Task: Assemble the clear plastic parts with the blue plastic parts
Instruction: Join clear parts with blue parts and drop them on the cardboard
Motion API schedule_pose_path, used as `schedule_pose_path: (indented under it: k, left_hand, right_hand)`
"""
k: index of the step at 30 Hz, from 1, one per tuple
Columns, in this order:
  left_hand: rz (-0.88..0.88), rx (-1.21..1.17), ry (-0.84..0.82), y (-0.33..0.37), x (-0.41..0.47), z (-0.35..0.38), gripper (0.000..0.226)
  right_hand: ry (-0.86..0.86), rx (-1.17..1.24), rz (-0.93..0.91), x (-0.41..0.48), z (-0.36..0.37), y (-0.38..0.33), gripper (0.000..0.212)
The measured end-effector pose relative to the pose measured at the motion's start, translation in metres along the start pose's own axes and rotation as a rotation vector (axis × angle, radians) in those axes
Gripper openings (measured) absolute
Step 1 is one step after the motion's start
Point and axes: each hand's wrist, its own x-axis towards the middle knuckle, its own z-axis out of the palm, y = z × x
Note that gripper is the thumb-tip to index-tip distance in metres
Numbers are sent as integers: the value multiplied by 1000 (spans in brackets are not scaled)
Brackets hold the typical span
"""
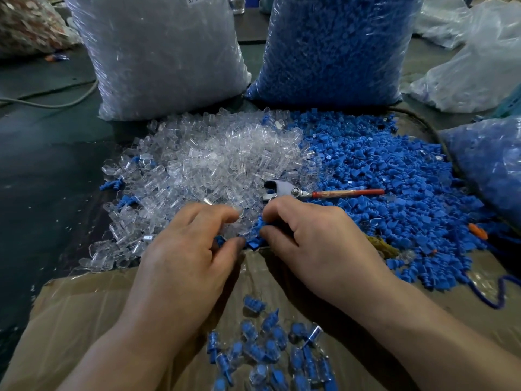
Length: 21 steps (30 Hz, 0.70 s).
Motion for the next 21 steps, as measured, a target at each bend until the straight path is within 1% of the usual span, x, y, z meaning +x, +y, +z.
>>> schedule_pose_path:
  k: [6,9,11,13,15,17,18,21]
  left_hand:
    - [10,-60,11,-4,0,1,37]
    - [-2,-106,66,-4,1,0,36]
    - [-10,-117,102,-4,1,-2,36]
    - [-30,-169,127,-4,1,-2,37]
    - [-90,-279,143,-4,-1,-1,42]
    - [-173,-464,137,-3,-2,0,47]
    - [-201,-547,132,-3,-3,0,48]
    - [-211,-656,93,-2,-4,2,42]
  right_hand:
    - [0,45,56,-2,-2,3,9]
    - [10,74,74,-2,-3,2,8]
    - [-7,80,87,-2,-3,2,11]
    - [-19,83,93,-2,-4,2,18]
    - [15,112,92,-3,-4,1,17]
    - [60,207,116,-4,-6,-1,12]
    - [65,284,148,-5,-8,-1,13]
    - [-16,592,243,-7,-16,-5,14]
